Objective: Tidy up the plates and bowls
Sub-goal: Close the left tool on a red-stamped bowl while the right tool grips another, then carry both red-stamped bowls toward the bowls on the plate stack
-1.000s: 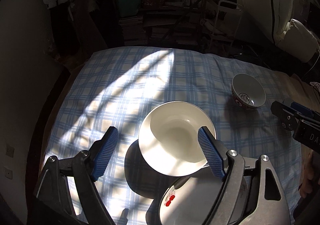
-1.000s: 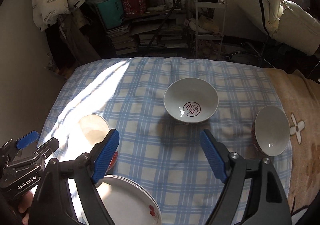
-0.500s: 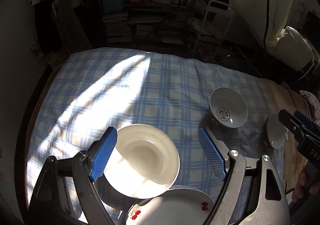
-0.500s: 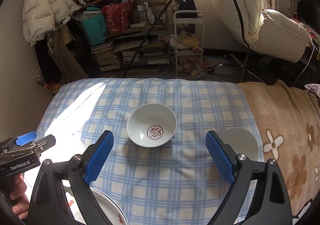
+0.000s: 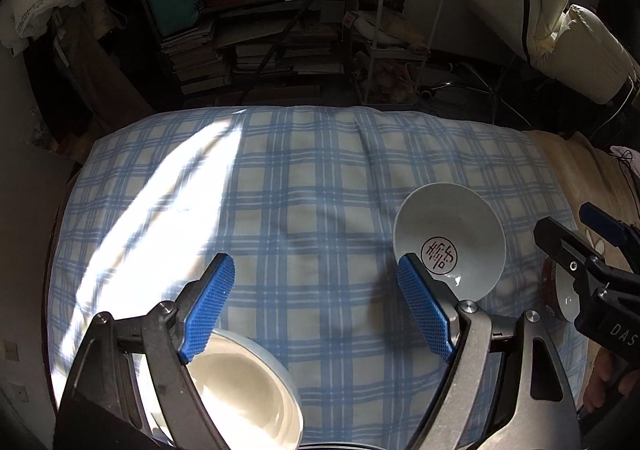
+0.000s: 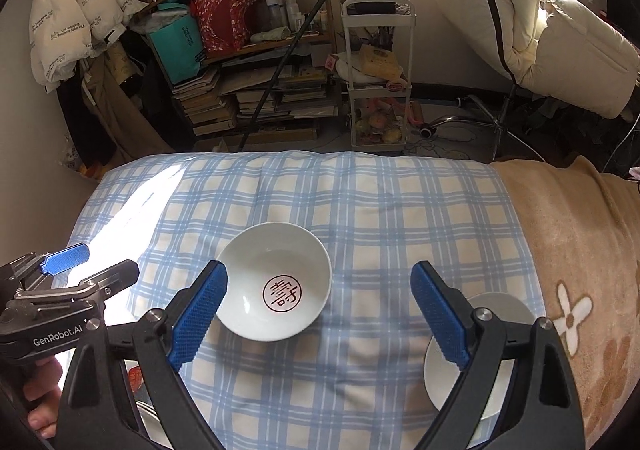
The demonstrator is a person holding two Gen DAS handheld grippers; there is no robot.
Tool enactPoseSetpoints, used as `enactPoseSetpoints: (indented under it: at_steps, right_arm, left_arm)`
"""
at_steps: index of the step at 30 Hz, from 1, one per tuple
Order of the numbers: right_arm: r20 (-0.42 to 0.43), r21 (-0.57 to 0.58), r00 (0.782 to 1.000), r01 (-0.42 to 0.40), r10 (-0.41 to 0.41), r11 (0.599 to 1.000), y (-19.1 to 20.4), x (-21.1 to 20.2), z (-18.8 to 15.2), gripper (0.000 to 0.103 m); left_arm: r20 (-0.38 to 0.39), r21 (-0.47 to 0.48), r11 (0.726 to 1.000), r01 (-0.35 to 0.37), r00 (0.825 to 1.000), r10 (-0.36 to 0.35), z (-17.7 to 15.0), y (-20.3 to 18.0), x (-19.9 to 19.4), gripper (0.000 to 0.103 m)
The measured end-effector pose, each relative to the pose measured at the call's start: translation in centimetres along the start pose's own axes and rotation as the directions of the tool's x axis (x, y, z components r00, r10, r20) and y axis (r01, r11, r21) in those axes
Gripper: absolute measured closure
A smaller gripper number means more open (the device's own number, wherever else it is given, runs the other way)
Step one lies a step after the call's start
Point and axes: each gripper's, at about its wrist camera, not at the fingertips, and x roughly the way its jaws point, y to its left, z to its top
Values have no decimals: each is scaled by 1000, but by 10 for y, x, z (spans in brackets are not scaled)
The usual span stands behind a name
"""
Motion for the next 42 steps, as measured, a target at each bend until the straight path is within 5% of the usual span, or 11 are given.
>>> enactPoseSetpoints:
  at_steps: [10, 18, 19, 21, 26, 28, 42]
  right_arm:
    - [-62, 40, 997, -38, 41, 998, -19, 48, -1, 8]
    - [-134, 59, 987, -87, 94, 994, -22, 74, -8, 28]
    - [-139, 65, 985, -94, 102, 993, -22, 76, -9, 29]
    - [-150, 71, 982, -101, 111, 992, -20, 79, -11, 39]
    - [-235, 94, 955, -160, 179, 983, -14, 94, -21, 77]
    - [-246, 106, 950, -170, 192, 980, -14, 97, -25, 84]
    - [-219, 136, 950, -196, 223, 971, -4, 71, -26, 88]
  left_arm:
    - [-84, 38, 999, -16, 996, 19, 7, -25, 57, 20]
    - [-124, 65, 998, 0, 992, 8, 9, -40, 79, 21]
    - [-124, 69, 998, 0, 992, 8, 8, -42, 81, 23]
    - [-161, 76, 997, 26, 987, -13, 6, -46, 86, 54]
    - [-198, 17, 993, 117, 974, -112, -2, -46, 97, 80]
    - [-210, -11, 987, 159, 965, -157, -4, -45, 98, 91]
    - [-204, 4, 991, 131, 971, -128, -9, -38, 59, 92]
